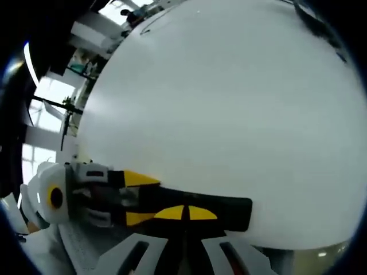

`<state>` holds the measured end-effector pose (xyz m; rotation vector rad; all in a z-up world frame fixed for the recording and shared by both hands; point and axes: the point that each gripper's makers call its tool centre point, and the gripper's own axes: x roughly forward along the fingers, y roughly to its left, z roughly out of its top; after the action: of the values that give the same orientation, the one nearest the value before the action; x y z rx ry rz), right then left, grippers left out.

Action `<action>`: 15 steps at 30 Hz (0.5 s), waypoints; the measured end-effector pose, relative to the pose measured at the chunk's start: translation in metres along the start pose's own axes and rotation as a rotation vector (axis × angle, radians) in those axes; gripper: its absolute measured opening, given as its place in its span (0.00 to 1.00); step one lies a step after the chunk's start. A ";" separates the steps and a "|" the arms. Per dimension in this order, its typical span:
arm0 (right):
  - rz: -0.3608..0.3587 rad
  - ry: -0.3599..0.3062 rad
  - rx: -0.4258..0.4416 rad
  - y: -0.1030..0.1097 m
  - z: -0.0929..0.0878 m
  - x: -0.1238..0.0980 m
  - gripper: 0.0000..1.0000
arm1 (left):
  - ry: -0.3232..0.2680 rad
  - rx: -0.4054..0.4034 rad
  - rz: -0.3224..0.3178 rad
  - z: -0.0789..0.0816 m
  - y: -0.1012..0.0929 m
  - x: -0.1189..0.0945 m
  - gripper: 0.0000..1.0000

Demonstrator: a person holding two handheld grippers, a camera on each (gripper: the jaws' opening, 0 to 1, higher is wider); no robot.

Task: Press the specified remote control buttons in sequence, fully releasing each button before pressing the next.

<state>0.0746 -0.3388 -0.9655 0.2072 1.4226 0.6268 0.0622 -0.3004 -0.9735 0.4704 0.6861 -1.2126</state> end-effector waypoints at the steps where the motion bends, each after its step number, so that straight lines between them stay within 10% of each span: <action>1: -0.001 0.000 -0.003 0.000 0.000 0.000 0.00 | -0.002 -0.004 -0.001 0.000 0.000 0.000 0.25; 15: -0.004 0.007 -0.023 0.001 -0.001 0.001 0.00 | -0.012 -0.004 -0.007 -0.001 0.000 0.000 0.24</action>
<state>0.0735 -0.3381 -0.9658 0.1845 1.4213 0.6405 0.0617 -0.3004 -0.9741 0.4580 0.6805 -1.2194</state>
